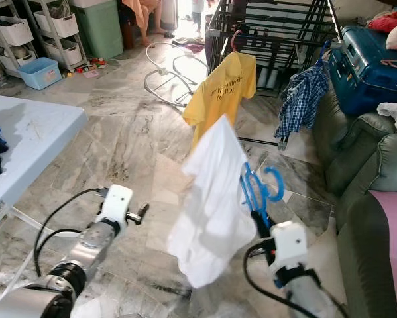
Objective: Hang hanger
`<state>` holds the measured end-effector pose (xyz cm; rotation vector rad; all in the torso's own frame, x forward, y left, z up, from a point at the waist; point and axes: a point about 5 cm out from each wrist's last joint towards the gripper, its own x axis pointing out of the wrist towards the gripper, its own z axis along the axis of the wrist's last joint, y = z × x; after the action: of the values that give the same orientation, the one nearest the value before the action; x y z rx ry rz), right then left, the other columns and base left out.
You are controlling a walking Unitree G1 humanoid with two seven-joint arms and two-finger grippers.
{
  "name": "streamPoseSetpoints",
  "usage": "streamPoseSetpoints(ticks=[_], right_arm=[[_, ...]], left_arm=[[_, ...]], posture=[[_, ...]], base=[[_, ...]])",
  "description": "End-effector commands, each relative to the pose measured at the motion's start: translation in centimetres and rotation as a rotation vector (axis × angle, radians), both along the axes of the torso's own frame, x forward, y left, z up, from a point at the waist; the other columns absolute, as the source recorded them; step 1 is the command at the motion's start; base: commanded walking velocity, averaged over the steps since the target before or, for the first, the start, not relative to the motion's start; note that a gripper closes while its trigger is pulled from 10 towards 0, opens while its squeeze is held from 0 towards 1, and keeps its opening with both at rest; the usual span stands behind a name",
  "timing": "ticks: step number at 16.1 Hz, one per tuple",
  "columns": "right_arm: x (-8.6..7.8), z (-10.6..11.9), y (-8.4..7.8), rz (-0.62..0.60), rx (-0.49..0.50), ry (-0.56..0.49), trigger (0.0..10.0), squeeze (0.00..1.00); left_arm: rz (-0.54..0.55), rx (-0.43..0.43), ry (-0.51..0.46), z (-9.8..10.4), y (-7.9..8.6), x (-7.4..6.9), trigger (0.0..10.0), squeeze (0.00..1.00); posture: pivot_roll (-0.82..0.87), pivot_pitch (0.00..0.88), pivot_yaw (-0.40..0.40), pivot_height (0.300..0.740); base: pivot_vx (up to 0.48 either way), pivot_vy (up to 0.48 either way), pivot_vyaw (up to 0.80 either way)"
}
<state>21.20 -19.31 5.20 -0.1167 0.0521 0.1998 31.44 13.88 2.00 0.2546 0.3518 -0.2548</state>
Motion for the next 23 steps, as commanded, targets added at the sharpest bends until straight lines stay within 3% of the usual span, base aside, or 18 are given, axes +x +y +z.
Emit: streamPoseSetpoints(ticks=[1,3,5,6,7,10,13,15,17,23], right_arm=[[0.2,0.7,0.0,-0.007,-0.009,-0.061,10.0,0.0],[0.1,0.7,0.0,-0.001,-0.022,-0.057,10.0,0.0],[0.0,0.7,-0.4,0.032,-0.062,-0.049,10.0,0.0],[-0.2,0.6,-0.7,0.087,-0.107,-0.029,10.0,0.0],[-0.8,0.3,-1.5,0.164,-0.149,0.01,10.0,0.0],[-1.8,-0.1,-3.1,0.275,-0.213,0.099,10.0,0.0],[-2.2,-0.3,-3.6,0.313,-0.236,0.136,10.0,0.0],[-2.2,0.0,-4.9,0.397,-0.277,0.188,10.0,0.0],[-1.9,0.2,-5.1,0.422,-0.287,0.198,10.0,0.0],[-0.5,-0.1,-3.1,0.608,-0.323,0.245,10.0,0.0]], left_arm=[[-0.029,0.009,-0.019,0.3,-0.3,0.2,10.0,0.0],[-0.065,0.022,-0.04,0.6,-0.8,0.4,10.0,0.0],[-0.227,0.082,-0.128,2.0,-2.3,0.9,10.0,0.0],[-0.351,0.13,-0.199,3.1,-3.2,1.3,10.0,0.0],[-0.533,0.249,-0.312,4.9,-4.0,1.8,10.0,0.0],[-0.691,0.409,-0.419,7.1,-3.7,2.7,10.0,0.0],[-0.727,0.46,-0.441,7.5,-3.5,2.8,10.0,0.0],[-0.919,0.584,-0.433,6.5,-3.4,1.7,10.0,0.0],[-0.975,0.606,-0.391,5.8,-3.5,1.2,10.0,0.0],[-1.088,0.656,-0.388,5.3,-4.5,0.7,10.0,0.0]], posture=[[0.06,0.0,-0.008,0.74],[0.05,0.0,-0.008,0.74],[0.04,0.0,-0.011,0.74],[0.04,0.0,-0.014,0.74],[0.04,0.0,-0.014,0.74],[0.05,0.0,-0.005,0.74],[0.04,0.0,-0.003,0.74],[0.03,0.0,0.003,0.74],[0.03,0.0,0.0,0.74],[0.03,0.0,-0.009,0.74]], base=[[0.0,0.0,0.0],[0.0,0.0,0.0],[0.0,0.0,0.0],[0.0,0.0,0.0],[0.0,0.0,0.0],[0.0,0.0,0.0],[0.0,0.0,0.0],[0.0,0.0,0.0],[0.0,0.0,0.0],[0.0,0.0,0.0]])
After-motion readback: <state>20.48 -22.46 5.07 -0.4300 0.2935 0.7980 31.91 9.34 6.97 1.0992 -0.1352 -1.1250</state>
